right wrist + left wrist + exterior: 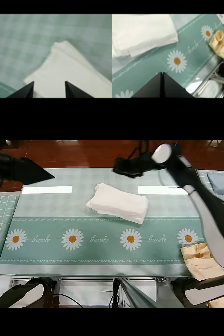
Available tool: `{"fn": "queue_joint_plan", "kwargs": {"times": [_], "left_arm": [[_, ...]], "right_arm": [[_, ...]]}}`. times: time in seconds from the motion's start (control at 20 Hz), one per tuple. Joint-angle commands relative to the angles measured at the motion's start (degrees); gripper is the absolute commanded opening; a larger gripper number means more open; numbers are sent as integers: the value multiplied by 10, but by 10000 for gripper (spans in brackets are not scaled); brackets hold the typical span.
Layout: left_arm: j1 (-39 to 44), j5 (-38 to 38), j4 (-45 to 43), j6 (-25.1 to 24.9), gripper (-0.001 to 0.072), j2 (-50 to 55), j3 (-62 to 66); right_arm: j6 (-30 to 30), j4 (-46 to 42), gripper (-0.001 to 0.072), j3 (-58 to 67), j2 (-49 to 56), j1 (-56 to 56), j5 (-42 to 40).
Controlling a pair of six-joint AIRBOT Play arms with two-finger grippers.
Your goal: Fold the shirts.
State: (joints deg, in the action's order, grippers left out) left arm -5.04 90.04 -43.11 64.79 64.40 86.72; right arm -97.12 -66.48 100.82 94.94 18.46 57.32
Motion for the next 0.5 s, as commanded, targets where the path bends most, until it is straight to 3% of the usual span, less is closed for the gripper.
{"fn": "queue_joint_plan", "kwargs": {"times": [0.0,0.05,0.1,0.2,0.25,0.3,0.35,0.4,0.45], "left_arm": [[-1,0,-24,-26,27,12,-48],[-2,-7,-57,-26,27,14,-55],[-4,-20,-101,-26,27,14,-61],[-9,-58,-199,-6,30,14,-73],[-12,-69,-227,4,109,16,-81],[-15,-69,-238,12,344,21,-87],[-15,-69,-246,33,546,27,-92],[-14,-70,-251,52,612,33,-95],[-14,-70,-251,62,613,42,-96]], "right_arm": [[33,-326,435,0,-71,-94,316],[81,-377,432,-4,-71,-132,403],[110,-369,429,-22,-72,-174,452],[92,-217,428,-83,-77,-259,449],[88,-114,428,-115,-80,-287,409],[88,-20,444,-148,-81,-305,358],[90,54,519,-179,-81,-310,303],[97,97,543,-210,-81,-306,252],[99,111,567,-236,-81,-297,209]]}}
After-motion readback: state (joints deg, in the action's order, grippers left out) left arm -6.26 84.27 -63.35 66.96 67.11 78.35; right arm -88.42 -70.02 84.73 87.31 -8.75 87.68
